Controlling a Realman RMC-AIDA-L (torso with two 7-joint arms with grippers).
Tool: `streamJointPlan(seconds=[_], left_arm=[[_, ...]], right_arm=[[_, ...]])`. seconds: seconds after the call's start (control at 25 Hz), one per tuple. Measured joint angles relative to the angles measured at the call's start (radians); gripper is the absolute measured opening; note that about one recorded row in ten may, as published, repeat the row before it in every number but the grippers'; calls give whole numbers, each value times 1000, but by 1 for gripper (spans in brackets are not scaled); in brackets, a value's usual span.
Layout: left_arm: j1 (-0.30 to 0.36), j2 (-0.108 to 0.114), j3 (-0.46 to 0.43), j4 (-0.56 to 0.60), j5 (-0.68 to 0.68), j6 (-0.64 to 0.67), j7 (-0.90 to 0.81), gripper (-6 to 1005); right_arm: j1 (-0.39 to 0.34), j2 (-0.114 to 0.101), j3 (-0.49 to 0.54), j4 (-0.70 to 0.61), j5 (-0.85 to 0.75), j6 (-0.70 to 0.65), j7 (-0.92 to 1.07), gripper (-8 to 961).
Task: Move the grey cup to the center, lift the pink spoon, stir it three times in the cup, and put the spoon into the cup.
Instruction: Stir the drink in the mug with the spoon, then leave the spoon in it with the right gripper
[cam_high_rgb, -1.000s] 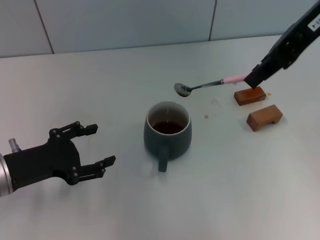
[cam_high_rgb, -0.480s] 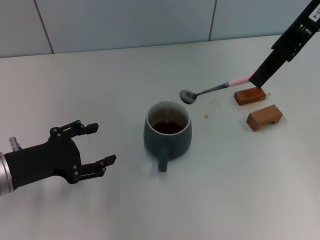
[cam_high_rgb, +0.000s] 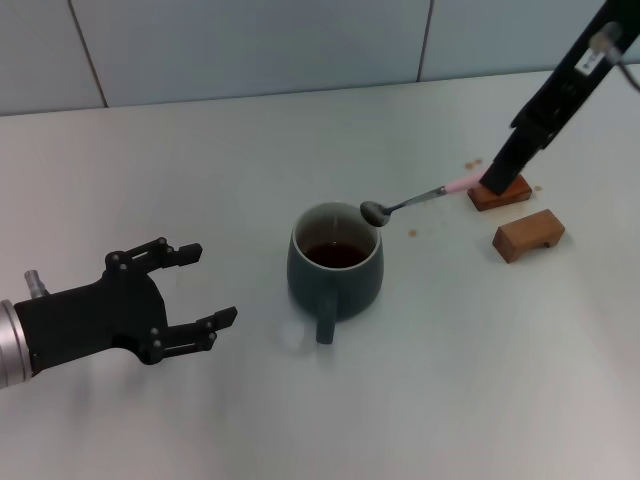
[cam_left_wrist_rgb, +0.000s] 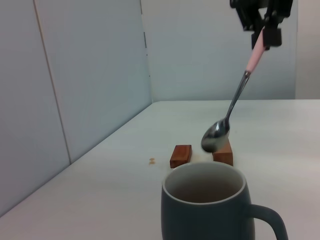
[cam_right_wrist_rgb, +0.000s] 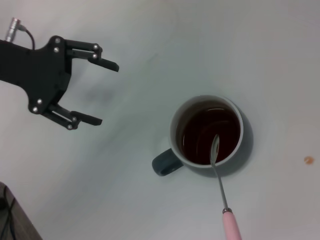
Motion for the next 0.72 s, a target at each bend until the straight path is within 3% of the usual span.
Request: streamJointPlan(seconds=[0.72], left_arm=[[-28, -2, 9, -26, -2, 0, 0, 829]], right_arm=[[82, 35, -81, 238, -56, 208, -62, 144]])
